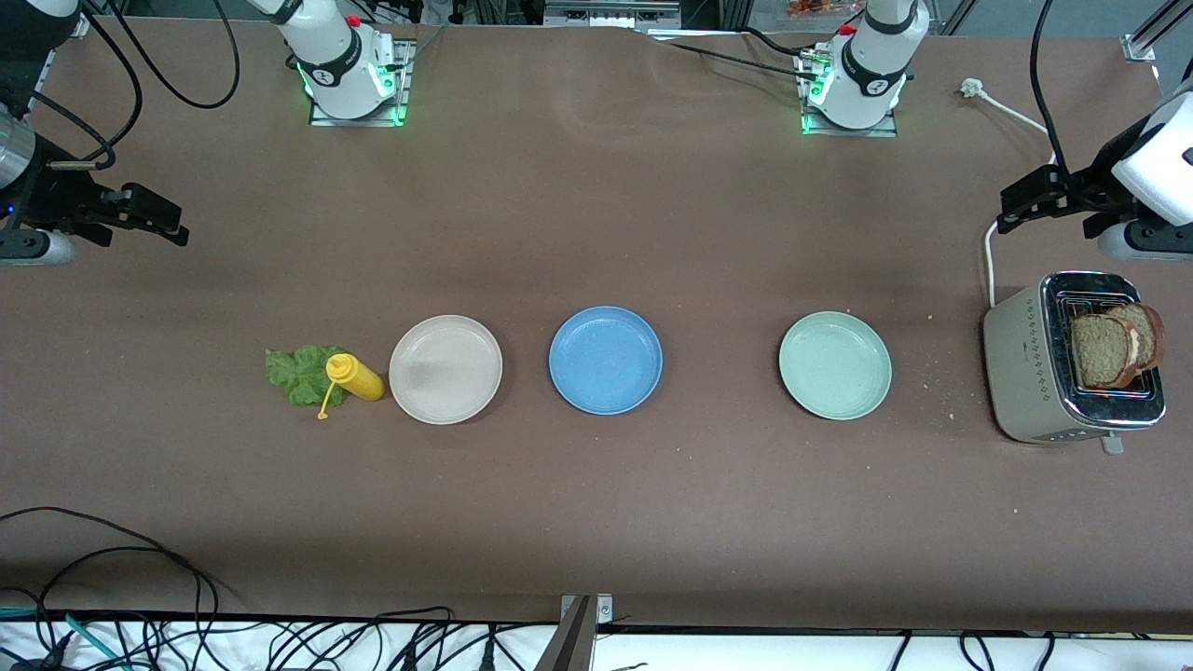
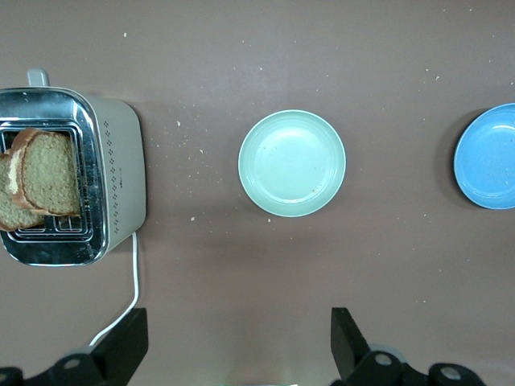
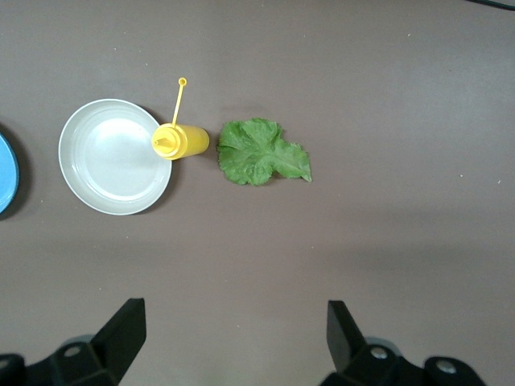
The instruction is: Make sandwich in blue plate with both arms
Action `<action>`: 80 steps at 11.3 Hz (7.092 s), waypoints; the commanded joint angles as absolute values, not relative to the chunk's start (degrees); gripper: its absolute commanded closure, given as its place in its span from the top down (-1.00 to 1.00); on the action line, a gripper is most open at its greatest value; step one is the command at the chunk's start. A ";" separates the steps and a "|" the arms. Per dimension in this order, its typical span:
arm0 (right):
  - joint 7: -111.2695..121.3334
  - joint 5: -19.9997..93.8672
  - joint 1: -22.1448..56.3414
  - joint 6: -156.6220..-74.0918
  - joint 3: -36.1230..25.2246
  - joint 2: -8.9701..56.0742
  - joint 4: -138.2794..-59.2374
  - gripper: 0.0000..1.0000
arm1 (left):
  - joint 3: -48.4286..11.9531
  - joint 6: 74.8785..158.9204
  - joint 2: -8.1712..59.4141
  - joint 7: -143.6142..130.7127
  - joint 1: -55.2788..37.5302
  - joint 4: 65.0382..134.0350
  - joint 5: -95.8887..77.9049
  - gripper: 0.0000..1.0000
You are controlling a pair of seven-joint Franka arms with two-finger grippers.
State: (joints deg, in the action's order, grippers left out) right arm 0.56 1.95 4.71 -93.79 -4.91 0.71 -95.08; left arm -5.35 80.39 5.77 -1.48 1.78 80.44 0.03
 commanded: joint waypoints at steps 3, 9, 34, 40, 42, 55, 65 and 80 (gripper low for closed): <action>0.53 2.11 4.75 -92.81 -4.83 0.70 -93.87 1.00 | -5.54 79.19 5.71 -0.61 2.11 79.72 0.88 1.00; 0.53 2.20 4.66 -92.72 -5.01 0.88 -93.87 1.00 | -5.45 79.19 5.80 -0.70 2.20 79.98 0.88 1.00; 0.70 2.20 4.31 -92.64 -5.19 0.97 -93.96 1.00 | -5.45 79.19 5.80 -0.26 2.37 79.89 0.88 1.00; 0.97 2.29 4.13 -92.64 -5.27 1.05 -93.96 1.00 | -5.45 79.19 5.80 -0.26 2.46 79.98 0.88 1.00; 0.97 2.29 4.04 -92.64 -5.27 0.97 -93.96 1.00 | -5.45 79.19 5.80 -0.26 2.46 79.98 0.88 1.00; 0.79 2.37 4.13 -92.64 -5.27 0.97 -93.87 1.00 | -5.36 78.93 5.89 -0.18 4.22 80.33 0.88 1.00; 0.44 2.37 4.13 -92.55 -5.27 0.97 -93.96 1.00 | -5.01 90.95 14.76 13.60 18.35 79.10 0.97 1.00; 0.35 2.55 4.22 -92.55 -5.27 0.97 -93.96 1.00 | -5.10 100.72 23.99 24.54 25.66 80.76 3.53 0.96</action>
State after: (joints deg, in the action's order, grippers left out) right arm 0.52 1.95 4.38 -93.66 -5.38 0.81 -94.99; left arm -4.64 101.28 23.44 26.52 25.38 80.63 5.86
